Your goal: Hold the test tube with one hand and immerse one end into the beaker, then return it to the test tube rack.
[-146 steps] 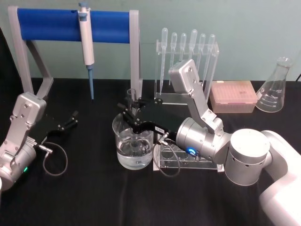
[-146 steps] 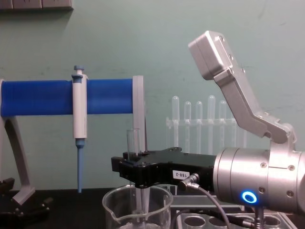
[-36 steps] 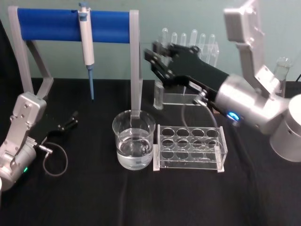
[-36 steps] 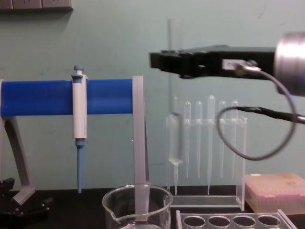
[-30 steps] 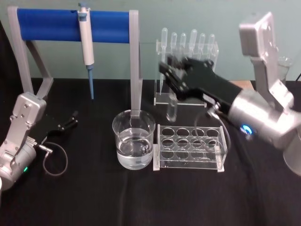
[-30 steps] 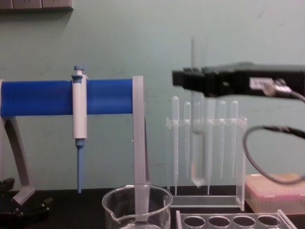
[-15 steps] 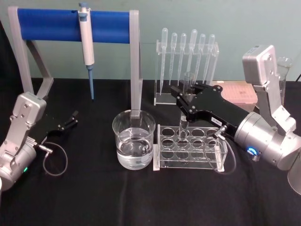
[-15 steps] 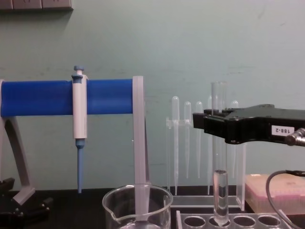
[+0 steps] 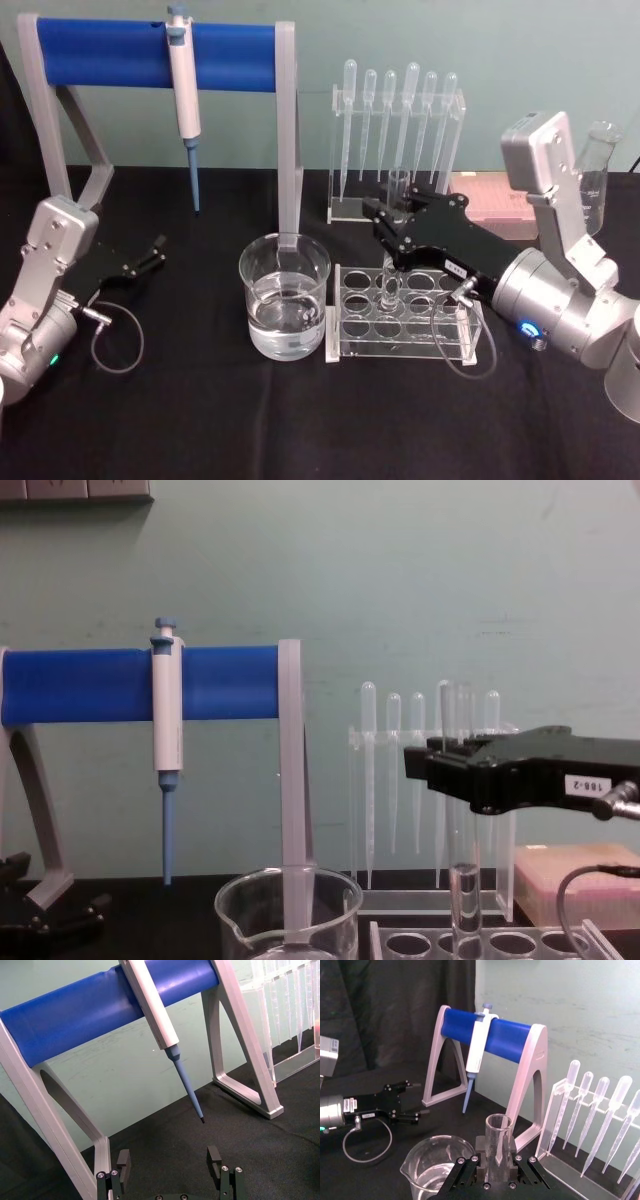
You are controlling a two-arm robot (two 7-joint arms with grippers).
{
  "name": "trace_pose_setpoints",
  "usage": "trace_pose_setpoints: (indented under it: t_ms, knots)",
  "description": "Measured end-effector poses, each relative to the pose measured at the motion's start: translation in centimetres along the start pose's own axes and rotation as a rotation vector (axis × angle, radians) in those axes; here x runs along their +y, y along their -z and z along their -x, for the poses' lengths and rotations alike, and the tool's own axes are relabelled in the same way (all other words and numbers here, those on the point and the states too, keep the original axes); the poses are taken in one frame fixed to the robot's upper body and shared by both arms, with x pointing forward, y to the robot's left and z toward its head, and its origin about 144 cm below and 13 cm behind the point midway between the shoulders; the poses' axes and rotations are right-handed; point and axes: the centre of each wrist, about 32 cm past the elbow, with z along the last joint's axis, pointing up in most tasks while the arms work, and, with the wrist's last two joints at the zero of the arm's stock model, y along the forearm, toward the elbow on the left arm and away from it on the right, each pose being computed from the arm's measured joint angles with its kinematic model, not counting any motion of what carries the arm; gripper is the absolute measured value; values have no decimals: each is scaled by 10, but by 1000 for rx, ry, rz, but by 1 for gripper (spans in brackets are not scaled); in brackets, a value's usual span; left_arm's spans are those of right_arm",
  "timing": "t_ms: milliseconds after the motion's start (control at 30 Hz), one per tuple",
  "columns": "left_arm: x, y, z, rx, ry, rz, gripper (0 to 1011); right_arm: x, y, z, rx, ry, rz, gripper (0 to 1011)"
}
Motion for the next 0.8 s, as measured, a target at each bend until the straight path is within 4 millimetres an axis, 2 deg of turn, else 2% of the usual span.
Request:
trace_pose_setpoints:
  t_ms: [800]
  knots:
    - [0,0,0,0,0,0,1000,12,25,1,0,-11,70,228]
